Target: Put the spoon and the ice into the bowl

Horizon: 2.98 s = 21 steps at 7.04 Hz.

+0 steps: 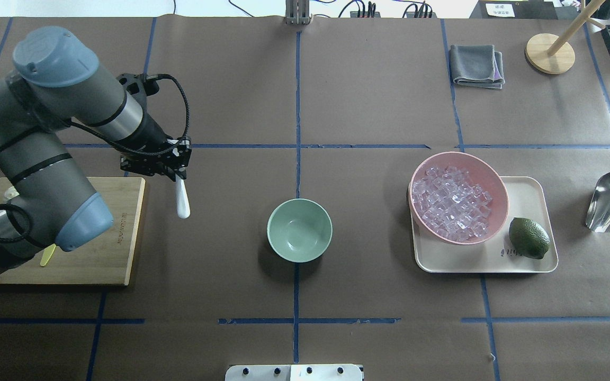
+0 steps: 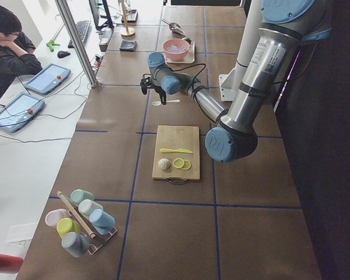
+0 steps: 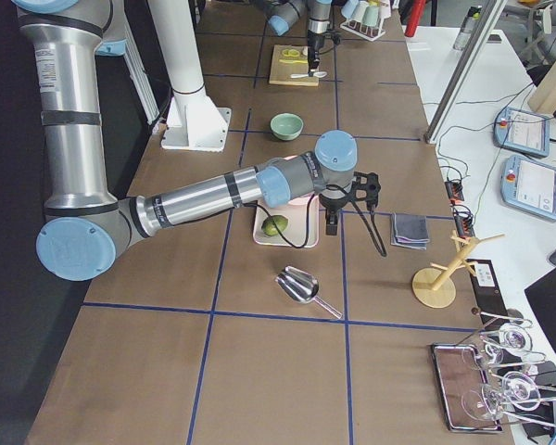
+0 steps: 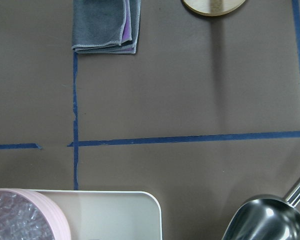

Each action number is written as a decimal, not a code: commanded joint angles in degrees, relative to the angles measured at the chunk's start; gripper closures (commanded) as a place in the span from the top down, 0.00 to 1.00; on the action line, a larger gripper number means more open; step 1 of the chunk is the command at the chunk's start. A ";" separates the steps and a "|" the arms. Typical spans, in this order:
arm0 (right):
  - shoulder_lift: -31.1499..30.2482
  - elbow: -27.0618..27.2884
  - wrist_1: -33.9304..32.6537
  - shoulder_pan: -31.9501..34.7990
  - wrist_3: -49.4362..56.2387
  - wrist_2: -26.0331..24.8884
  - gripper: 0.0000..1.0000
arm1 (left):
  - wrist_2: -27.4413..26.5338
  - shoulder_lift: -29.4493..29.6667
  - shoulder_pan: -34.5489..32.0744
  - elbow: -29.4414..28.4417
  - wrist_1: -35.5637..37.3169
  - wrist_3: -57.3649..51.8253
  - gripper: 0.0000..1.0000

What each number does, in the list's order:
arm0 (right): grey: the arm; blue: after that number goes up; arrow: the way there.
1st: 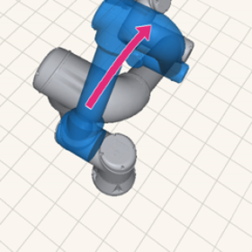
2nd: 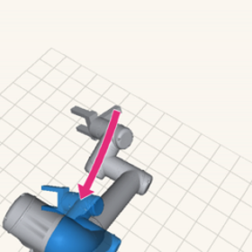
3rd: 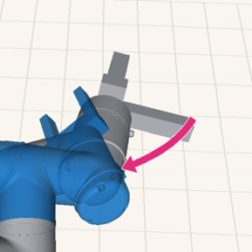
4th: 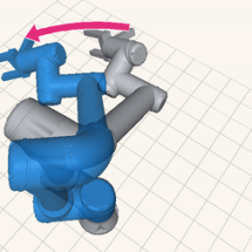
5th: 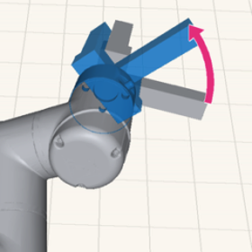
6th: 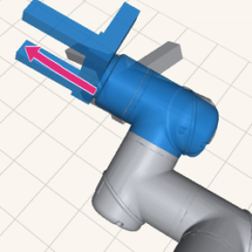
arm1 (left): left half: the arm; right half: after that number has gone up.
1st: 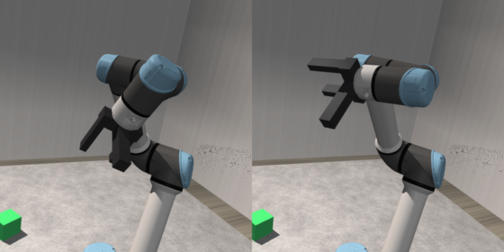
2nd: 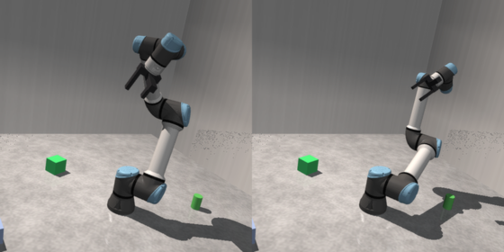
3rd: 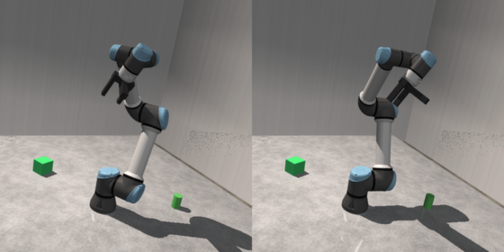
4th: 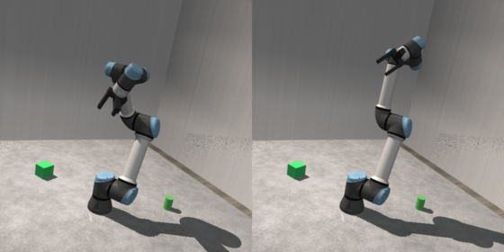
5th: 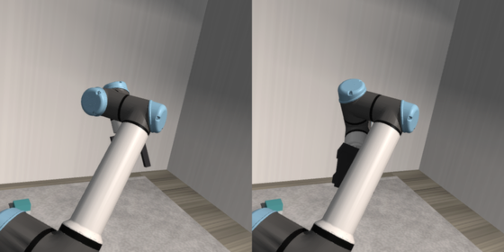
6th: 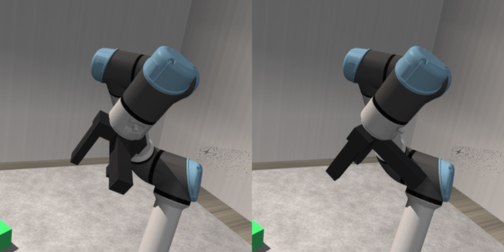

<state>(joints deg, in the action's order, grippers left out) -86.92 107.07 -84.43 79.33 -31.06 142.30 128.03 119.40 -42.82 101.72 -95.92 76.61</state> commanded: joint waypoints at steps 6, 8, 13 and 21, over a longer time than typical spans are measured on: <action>10.17 7.98 -0.12 -19.72 -33.07 -10.80 0.99 | -9.99 18.93 13.64 -13.12 -0.50 16.03 0.00; 10.89 8.25 -0.12 -20.44 -33.72 -11.26 1.00 | -9.82 18.94 13.90 -12.86 -0.59 15.85 0.09; 11.33 8.77 -0.12 -21.93 -35.20 -11.87 1.00 | -9.47 17.97 15.75 -12.60 -0.59 15.77 0.64; 11.24 8.69 0.59 -30.62 -34.18 -23.02 0.99 | -2.88 3.52 2.42 8.61 15.30 -3.34 1.00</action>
<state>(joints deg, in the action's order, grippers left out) -75.27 115.83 -83.88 50.00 -67.04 121.39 124.81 128.23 -37.06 104.01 -83.87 79.66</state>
